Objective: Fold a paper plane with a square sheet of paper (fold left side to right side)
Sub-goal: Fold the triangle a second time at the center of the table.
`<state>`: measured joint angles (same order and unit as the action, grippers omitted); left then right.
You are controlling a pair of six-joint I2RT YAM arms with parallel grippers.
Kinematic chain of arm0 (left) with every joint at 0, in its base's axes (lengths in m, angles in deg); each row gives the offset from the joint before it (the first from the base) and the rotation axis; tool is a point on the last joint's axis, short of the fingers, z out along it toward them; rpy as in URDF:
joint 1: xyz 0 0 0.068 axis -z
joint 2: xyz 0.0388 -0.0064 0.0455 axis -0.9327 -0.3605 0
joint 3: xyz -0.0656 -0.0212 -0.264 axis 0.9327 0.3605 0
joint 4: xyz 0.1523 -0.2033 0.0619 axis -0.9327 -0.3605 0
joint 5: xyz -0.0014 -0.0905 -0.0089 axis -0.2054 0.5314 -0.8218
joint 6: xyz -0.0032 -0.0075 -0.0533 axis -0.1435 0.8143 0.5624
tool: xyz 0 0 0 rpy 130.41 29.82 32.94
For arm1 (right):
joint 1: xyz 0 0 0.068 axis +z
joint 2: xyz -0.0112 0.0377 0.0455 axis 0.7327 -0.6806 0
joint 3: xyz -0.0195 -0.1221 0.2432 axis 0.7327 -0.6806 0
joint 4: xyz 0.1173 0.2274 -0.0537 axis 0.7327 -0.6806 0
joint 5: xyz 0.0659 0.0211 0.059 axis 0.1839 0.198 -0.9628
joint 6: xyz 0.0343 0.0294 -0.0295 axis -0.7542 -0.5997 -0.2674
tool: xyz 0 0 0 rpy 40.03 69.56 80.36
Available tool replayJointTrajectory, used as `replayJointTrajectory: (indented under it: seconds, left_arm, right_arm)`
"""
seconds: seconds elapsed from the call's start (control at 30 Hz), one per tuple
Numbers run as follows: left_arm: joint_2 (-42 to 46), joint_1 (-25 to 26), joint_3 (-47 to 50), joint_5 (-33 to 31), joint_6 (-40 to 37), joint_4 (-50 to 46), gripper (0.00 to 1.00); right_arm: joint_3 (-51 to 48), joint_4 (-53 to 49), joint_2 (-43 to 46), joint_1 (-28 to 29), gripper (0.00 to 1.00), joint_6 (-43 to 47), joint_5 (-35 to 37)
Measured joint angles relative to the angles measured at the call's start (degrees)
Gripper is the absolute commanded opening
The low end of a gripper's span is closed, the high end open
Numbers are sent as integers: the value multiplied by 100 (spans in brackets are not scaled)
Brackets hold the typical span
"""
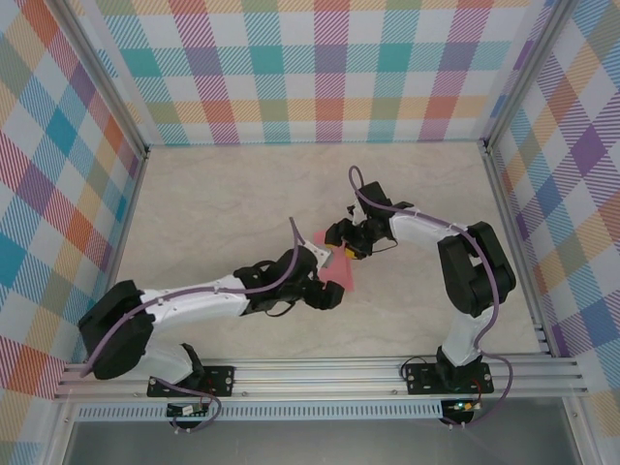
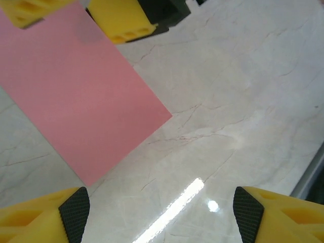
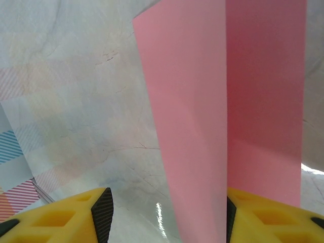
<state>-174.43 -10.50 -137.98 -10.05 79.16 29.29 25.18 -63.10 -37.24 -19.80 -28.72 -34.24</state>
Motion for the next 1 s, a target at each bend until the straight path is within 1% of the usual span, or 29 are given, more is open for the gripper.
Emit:
replayJointTrajectory:
  seconds: [0.2, 0.43, 0.5, 0.57, 0.67, 0.77, 0.87, 0.93, 1.0]
  left_arm:
    - [-905, 227, -890, -605, -15, -481, 78]
    - [-1805, 590, -2015, -1488, -15, -1480, 78]
    - [-2017, 706, -2280, -1779, -17, -1759, 77]
    - [-2197, 782, -2485, -2048, -22, -2015, 73]
    - [-2411, 822, -2684, -2404, -66, -2330, 63]
    - [-2476, 822, -2710, -2627, -136, -2540, 46]
    - [-2476, 824, -2706, -2715, -195, -2568, 29]
    - [-2476, 826, -2695, -2719, -214, -2542, 21]
    - [-2476, 826, -2675, -2719, -258, -2542, 16]
  right_arm:
    - [11, -37, 0, 0, 57, 0, -13]
    - [24, -42, -2, 0, 56, 0, -15]
    - [24, -39, -2, 0, 56, 0, -15]
    - [24, -39, -2, 0, 56, 0, -15]
    - [26, -42, -2, 0, 56, 0, -15]
    - [26, -42, -2, 0, 56, 0, -15]
    - [26, -44, -2, 0, 56, 0, -13]
    - [33, -68, -4, 0, 56, 2, -11]
    - [44, -96, -4, 0, 56, 7, -7]
